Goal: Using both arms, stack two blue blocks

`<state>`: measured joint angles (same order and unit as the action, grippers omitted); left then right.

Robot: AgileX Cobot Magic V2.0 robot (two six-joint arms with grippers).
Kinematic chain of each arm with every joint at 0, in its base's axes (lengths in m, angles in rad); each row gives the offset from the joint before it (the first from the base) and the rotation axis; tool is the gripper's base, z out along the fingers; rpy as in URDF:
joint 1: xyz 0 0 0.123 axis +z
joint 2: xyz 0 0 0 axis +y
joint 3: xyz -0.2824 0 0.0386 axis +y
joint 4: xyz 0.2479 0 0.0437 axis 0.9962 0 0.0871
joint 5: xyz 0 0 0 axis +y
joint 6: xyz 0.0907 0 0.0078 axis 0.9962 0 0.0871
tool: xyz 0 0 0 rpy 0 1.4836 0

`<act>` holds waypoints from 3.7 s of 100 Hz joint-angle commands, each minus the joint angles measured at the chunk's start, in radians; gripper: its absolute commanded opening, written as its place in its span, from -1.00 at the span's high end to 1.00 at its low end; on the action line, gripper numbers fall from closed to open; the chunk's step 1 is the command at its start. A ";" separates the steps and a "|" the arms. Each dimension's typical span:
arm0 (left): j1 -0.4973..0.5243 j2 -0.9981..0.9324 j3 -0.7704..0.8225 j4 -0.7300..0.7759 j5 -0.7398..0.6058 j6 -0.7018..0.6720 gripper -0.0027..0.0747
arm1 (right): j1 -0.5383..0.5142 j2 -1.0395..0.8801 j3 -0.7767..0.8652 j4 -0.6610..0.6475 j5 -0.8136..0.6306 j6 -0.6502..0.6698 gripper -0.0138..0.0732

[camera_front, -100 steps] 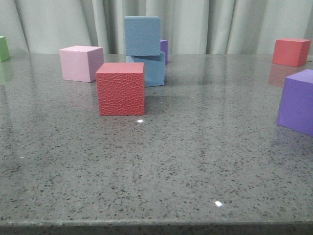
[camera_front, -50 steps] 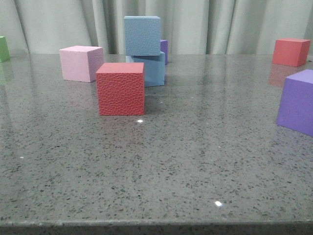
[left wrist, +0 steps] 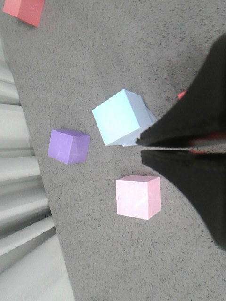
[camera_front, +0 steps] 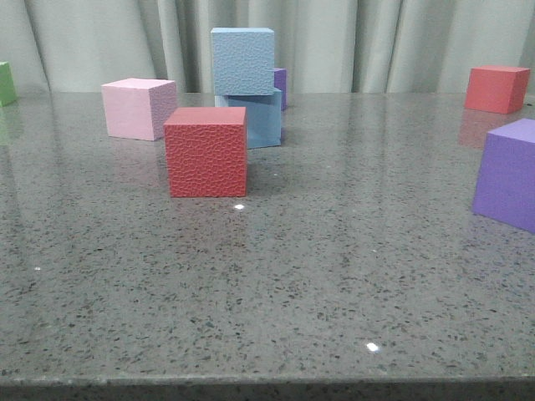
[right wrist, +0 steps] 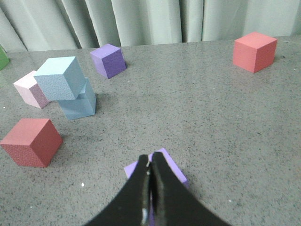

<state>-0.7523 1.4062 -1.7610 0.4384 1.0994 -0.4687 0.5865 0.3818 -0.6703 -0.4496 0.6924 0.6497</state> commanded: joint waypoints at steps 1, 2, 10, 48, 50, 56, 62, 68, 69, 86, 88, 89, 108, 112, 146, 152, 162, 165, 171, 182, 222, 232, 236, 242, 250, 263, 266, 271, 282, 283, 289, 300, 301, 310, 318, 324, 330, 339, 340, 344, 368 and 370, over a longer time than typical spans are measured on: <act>-0.007 -0.094 0.065 0.029 -0.113 0.000 0.98 | -0.004 -0.011 -0.013 -0.040 -0.056 0.002 0.94; -0.007 -0.105 0.090 0.029 -0.121 0.000 0.98 | -0.004 -0.013 -0.011 -0.039 -0.056 0.002 0.94; -0.007 -0.170 0.184 0.025 -0.167 -0.002 0.98 | -0.004 -0.031 0.002 -0.054 -0.062 0.001 0.94; -0.007 -0.459 0.708 0.017 -0.494 -0.007 0.98 | -0.004 -0.198 0.157 -0.146 -0.207 0.000 0.94; -0.007 -0.476 0.735 0.017 -0.508 -0.007 0.98 | -0.004 -0.208 0.162 -0.147 -0.209 0.000 0.94; -0.007 -0.521 0.815 0.015 -0.569 -0.007 0.98 | -0.004 -0.234 0.180 -0.147 -0.207 0.000 0.94; -0.007 -0.569 0.880 0.005 -0.624 -0.007 0.98 | -0.004 -0.251 0.193 -0.147 -0.206 0.000 0.94; -0.007 -0.612 0.945 0.003 -0.659 -0.007 0.98 | -0.004 -0.264 0.202 -0.147 -0.204 0.000 0.94; -0.007 -0.622 0.952 0.003 -0.666 -0.007 0.98 | -0.004 -0.265 0.204 -0.147 -0.204 0.000 0.94; -0.007 -0.734 1.082 -0.004 -0.710 -0.007 0.98 | -0.004 -0.268 0.212 -0.158 -0.201 0.000 0.94; -0.007 -0.742 1.089 -0.004 -0.712 -0.007 0.98 | -0.004 -0.268 0.212 -0.164 -0.201 0.000 0.94; -0.007 -0.750 1.094 -0.004 -0.714 -0.007 0.98 | -0.004 -0.268 0.212 -0.166 -0.201 0.000 0.94; -0.007 -0.804 1.121 -0.004 -0.715 -0.007 0.98 | -0.004 -0.268 0.212 -0.177 -0.199 0.000 0.94; -0.007 -0.804 1.121 -0.004 -0.715 -0.007 0.98 | -0.004 -0.268 0.212 -0.177 -0.199 0.000 0.94; -0.007 -0.800 1.121 -0.004 -0.715 -0.007 0.98 | -0.004 -0.268 0.212 -0.177 -0.199 0.000 0.94; -0.007 -0.800 1.121 -0.004 -0.715 -0.007 0.98 | -0.004 -0.268 0.212 -0.177 -0.199 0.000 0.94; -0.007 -0.800 1.121 -0.004 -0.715 -0.007 0.98 | -0.004 -0.268 0.212 -0.177 -0.199 0.000 0.94; -0.007 -0.800 1.121 -0.004 -0.715 -0.007 0.98 | -0.004 -0.268 0.212 -0.177 -0.199 0.000 0.94; -0.007 -0.800 1.121 0.012 -0.710 -0.007 0.98 | -0.004 -0.268 0.212 -0.177 -0.199 0.000 0.94; 0.019 -0.820 1.121 0.045 -0.710 -0.007 0.98 | -0.004 -0.268 0.212 -0.177 -0.199 0.000 0.94; 0.262 -1.019 1.286 -0.078 -0.869 0.229 0.98 | -0.004 -0.268 0.212 -0.177 -0.199 0.000 0.94; 0.367 -1.086 1.346 -0.165 -0.972 0.319 0.98 | -0.004 -0.268 0.212 -0.177 -0.199 0.000 0.94; 0.410 -1.108 1.372 -0.220 -0.993 0.363 0.98 | -0.004 -0.268 0.212 -0.177 -0.199 0.000 0.94; 0.463 -1.143 1.408 -0.290 -1.014 0.402 0.98 | -0.004 -0.268 0.212 -0.177 -0.199 0.000 0.94; 0.525 -1.197 1.465 -0.314 -1.044 0.430 0.98 | -0.004 -0.268 0.212 -0.177 -0.199 0.000 0.94; 0.619 -1.268 1.573 -0.354 -1.087 0.439 0.98 | -0.004 -0.268 0.212 -0.177 -0.199 0.000 0.94; 0.642 -1.286 1.602 -0.386 -1.099 0.461 0.98 | -0.004 -0.268 0.212 -0.177 -0.199 0.000 0.94; 0.675 -1.310 1.642 -0.432 -1.134 0.496 0.98 | -0.004 -0.268 0.212 -0.177 -0.199 0.000 0.94; 0.741 -1.363 1.722 -0.492 -1.195 0.516 0.98 | -0.004 -0.268 0.212 -0.177 -0.199 0.000 0.94; 0.744 -1.366 1.726 -0.496 -1.197 0.516 0.98 | -0.004 -0.268 0.212 -0.177 -0.199 0.000 0.94; 0.768 -1.390 1.762 -0.497 -1.204 0.516 0.98 | -0.004 -0.268 0.212 -0.177 -0.199 0.000 0.94; 0.784 -1.430 1.768 -0.498 -1.121 0.516 0.98 | -0.004 -0.268 0.212 -0.177 -0.198 0.000 0.94; 0.786 -1.432 1.768 -0.498 -1.117 0.516 0.98 | -0.004 -0.268 0.212 -0.177 -0.198 0.000 0.94; 0.786 -1.444 1.768 -0.498 -1.085 0.516 0.98 | -0.004 -0.268 0.212 -0.177 -0.198 0.000 0.94; 0.786 -1.444 1.768 -0.498 -1.076 0.516 0.98 | -0.004 -0.268 0.212 -0.177 -0.198 0.000 0.94; 0.786 -1.444 1.768 -0.496 -1.076 0.516 0.98 | -0.004 -0.268 0.212 -0.177 -0.197 0.000 0.94; 0.786 -1.444 1.768 -0.496 -1.076 0.516 0.98 | -0.004 -0.268 0.212 -0.177 -0.198 0.000 0.94; 0.786 -1.444 1.768 -0.496 -1.076 0.516 0.98 | -0.004 -0.268 0.212 -0.177 -0.197 0.000 0.94; 0.786 -1.444 1.768 -0.496 -1.076 0.516 0.98 | -0.004 -0.268 0.212 -0.177 -0.197 0.000 0.94; 0.786 -1.444 1.768 -0.496 -1.076 0.516 0.98 | -0.004 -0.268 0.212 -0.177 -0.197 0.000 0.94; 0.786 -1.444 1.768 -0.496 -1.076 0.516 0.98 | -0.004 -0.268 0.212 -0.177 -0.197 0.000 0.94; 0.786 -1.444 1.768 -0.496 -1.076 0.516 0.98 | -0.004 -0.268 0.212 -0.177 -0.197 0.000 0.94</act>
<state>0.0304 -0.0042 0.0048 -0.0480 0.0906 0.0454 0.5865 0.0999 -0.4345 -0.5881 0.5671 0.6524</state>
